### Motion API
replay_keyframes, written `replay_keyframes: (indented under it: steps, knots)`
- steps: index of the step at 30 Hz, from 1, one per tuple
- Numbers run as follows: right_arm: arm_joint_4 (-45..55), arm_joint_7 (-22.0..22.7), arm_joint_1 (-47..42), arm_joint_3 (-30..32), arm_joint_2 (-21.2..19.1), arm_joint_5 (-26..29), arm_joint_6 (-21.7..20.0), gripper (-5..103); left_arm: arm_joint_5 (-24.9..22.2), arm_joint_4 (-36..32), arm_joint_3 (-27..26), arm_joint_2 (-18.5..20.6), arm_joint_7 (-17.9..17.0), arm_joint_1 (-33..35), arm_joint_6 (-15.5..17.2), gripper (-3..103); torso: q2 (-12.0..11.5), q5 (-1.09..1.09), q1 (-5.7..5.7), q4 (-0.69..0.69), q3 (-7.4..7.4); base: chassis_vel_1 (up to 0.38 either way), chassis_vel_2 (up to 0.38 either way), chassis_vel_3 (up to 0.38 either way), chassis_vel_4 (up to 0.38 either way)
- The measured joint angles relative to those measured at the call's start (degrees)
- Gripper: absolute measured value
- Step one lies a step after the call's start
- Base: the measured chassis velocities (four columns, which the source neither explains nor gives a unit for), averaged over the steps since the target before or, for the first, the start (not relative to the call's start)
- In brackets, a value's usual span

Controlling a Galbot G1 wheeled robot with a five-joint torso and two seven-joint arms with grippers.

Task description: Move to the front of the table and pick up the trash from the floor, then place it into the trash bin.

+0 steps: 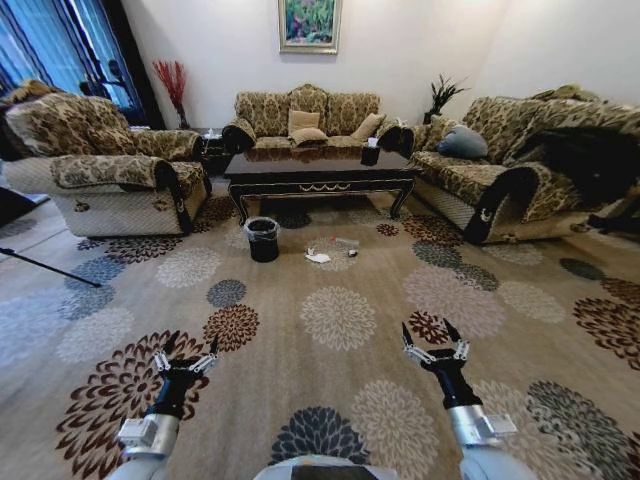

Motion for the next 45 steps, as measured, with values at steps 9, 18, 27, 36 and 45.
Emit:
replay_keyframes:
  steps: [9,18,27,36,45]
  knots:
    - [-1.4,0.0,0.5,-0.3,-0.1,0.3,1.0,100,-3.2,-5.6,-2.1,0.4,0.0,-0.6,2.6,100,-2.0,0.00,-0.71,0.00,-1.27,0.000,0.000,0.000,0.000]
    - [-2.4,-0.5,1.3,-0.4,-0.3,0.5,1.0,100,-3.7,-8.7,-1.7,0.1,-0.1,-0.9,3.9,100,-4.2,0.00,-1.37,0.00,-2.82,0.000,0.000,0.000,0.000]
    - [-3.0,-0.8,1.9,-0.4,-0.5,0.9,1.4,100,-2.5,-5.8,-0.6,-0.3,-0.2,-1.7,3.8,100,-6.3,0.00,-2.05,0.00,-4.27,0.000,0.000,0.000,0.000]
    - [-3.8,-1.1,2.6,-0.8,-0.5,1.0,1.8,100,-3.4,-8.3,-0.1,-0.4,-0.3,-1.5,5.0,100,-8.3,0.01,-2.63,0.00,-5.63,0.000,0.000,0.000,0.000]
    - [-4.3,-0.2,3.5,-0.8,-0.9,1.8,1.7,100,-2.7,-6.2,0.2,-0.5,-0.3,-1.4,4.5,100,-10.2,0.00,-3.10,0.00,-7.13,0.000,0.000,0.000,0.000]
